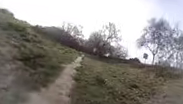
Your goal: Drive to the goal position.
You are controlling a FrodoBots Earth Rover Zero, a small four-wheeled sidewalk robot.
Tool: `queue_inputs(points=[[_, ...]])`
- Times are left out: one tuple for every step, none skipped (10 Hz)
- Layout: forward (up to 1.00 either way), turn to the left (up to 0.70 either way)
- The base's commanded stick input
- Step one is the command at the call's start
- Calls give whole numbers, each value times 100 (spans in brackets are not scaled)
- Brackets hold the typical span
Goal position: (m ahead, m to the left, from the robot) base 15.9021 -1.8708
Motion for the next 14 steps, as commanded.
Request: queue_inputs(points=[[70, 0], [70, 0], [70, 0], [70, 0], [70, 0], [70, 0], [70, 0], [70, 0], [70, 0], [70, 0], [70, 0], [70, 0], [70, 0], [70, 28]])
